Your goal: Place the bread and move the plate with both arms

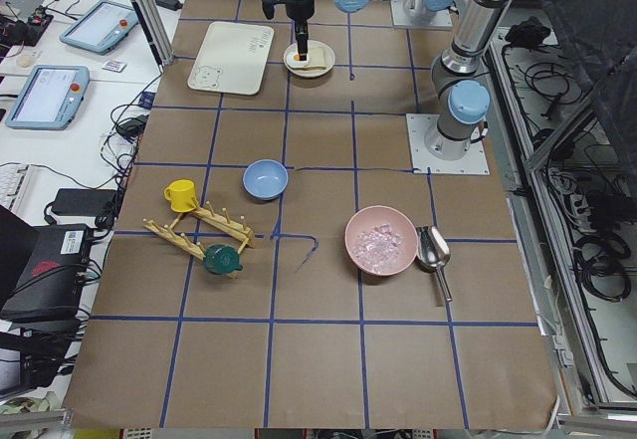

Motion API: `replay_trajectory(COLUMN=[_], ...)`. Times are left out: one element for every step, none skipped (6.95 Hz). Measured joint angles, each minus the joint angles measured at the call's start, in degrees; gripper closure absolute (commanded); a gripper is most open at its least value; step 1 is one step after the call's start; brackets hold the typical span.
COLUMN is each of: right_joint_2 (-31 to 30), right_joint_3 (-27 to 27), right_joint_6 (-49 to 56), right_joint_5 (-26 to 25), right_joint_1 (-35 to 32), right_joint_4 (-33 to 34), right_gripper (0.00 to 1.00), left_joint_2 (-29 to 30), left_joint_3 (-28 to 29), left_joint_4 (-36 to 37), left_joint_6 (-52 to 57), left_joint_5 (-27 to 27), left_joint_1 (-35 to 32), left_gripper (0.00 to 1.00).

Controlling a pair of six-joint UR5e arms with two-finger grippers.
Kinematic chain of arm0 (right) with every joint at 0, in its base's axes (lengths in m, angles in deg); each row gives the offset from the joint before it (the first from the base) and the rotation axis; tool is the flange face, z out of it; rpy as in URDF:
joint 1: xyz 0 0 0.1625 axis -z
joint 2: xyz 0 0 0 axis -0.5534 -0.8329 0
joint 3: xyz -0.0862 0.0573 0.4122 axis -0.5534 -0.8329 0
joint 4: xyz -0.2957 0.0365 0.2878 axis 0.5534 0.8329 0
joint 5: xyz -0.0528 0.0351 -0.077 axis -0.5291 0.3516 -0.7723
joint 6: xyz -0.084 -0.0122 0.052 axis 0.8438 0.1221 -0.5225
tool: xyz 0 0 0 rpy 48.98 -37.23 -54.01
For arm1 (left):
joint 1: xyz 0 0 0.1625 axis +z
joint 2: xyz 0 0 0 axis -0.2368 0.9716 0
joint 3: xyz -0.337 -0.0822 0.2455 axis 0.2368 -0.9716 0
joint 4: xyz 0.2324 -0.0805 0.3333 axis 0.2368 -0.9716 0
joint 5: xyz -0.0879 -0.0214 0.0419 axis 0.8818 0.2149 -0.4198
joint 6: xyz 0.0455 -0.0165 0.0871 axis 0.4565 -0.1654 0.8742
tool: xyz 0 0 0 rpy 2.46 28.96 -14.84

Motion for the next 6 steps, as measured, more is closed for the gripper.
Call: replay_trajectory(right_joint_2=[0.0, 0.0, 0.0, -0.1, -0.1, -0.1], right_joint_3=[0.0, 0.1, 0.3, 0.7, 1.1, 1.2], right_joint_6=[0.0, 0.1, 0.1, 0.0, 0.0, 0.0], right_joint_5=[0.0, -0.1, -0.4, -0.7, -0.8, -0.9], right_joint_1=[0.1, 0.1, 0.2, 0.3, 0.4, 0.4], right_joint_4=[0.1, 0.1, -0.1, -0.1, 0.3, 0.9], right_gripper=[0.0, 0.0, 0.0, 0.0, 0.0, 0.0], left_joint_2=[0.0, 0.0, 0.0, -0.1, -0.1, -0.1], left_joint_3=[0.0, 0.0, 0.0, 0.0, 0.0, 0.0], left_joint_4=[0.0, 0.0, 0.0, 0.0, 0.0, 0.0], left_joint_6=[0.0, 0.0, 0.0, 0.0, 0.0, 0.0], left_joint_5=[0.0, -0.1, -0.1, -0.1, -0.1, -0.1], left_joint_1=[0.0, 0.0, 0.0, 0.0, 0.0, 0.0], left_gripper=[0.0, 0.0, 0.0, 0.0, 0.0, 0.0])
